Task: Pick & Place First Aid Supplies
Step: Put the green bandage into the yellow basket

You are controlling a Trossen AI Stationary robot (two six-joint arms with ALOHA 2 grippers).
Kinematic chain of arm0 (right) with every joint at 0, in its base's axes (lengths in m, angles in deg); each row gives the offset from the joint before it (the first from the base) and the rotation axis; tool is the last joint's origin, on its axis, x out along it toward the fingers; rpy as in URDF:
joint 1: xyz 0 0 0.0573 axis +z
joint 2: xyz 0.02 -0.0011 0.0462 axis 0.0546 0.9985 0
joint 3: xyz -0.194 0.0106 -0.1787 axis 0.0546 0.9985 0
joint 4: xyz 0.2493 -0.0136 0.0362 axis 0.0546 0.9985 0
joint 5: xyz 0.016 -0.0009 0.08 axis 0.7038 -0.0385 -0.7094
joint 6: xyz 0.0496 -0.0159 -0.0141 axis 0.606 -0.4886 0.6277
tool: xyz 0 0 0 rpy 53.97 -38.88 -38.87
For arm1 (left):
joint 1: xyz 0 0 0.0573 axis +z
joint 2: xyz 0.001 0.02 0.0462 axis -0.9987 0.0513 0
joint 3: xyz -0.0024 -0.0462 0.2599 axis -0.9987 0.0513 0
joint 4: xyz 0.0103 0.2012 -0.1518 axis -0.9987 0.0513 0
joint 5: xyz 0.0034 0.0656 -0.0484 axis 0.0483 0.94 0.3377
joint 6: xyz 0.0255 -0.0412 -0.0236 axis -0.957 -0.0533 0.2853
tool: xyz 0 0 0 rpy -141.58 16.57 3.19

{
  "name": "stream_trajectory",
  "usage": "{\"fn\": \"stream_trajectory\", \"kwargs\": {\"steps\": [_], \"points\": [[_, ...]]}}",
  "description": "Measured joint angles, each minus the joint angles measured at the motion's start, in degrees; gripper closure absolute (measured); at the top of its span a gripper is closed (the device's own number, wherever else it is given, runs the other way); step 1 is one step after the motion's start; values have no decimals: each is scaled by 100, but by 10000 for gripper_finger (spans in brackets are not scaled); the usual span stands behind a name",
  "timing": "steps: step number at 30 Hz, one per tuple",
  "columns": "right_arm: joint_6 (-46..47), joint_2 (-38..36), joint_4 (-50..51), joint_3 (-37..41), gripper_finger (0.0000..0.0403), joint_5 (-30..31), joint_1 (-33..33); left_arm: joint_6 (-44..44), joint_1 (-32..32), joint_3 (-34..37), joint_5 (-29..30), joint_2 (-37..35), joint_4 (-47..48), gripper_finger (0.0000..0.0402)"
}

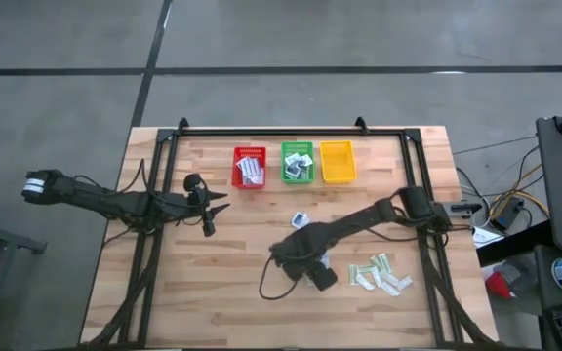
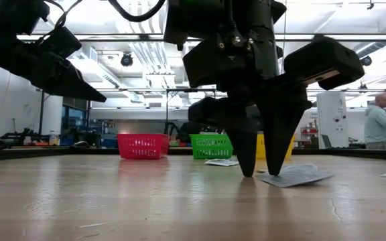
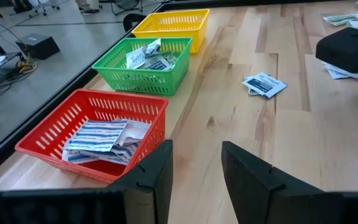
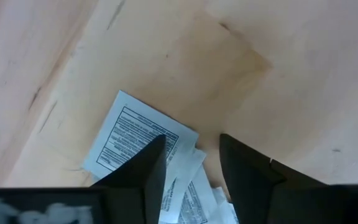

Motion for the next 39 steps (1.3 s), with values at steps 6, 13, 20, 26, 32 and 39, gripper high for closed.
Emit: {"fn": "stream_trajectory", "kwargs": {"steps": [6, 13, 20, 26, 32, 39], "points": [[220, -3, -21, 28, 281, 63, 49, 12, 0, 0, 0, 0, 1, 268], [265, -1, -32, 33, 316, 148, 128, 15, 0, 0, 0, 0, 2, 268], [343, 2, -54, 35, 351, 233, 146, 15, 0, 0, 0, 0, 0, 268], [448, 7, -64, 37, 376, 235, 146, 13, 0, 0, 0, 0, 2, 268], [497, 10, -69, 37, 394, 341, 148, 13, 0, 0, -1, 0, 1, 268], [583, 23, -29, -34, 395, 398, 139, 13, 0, 0, -2, 2, 2, 268]]}}
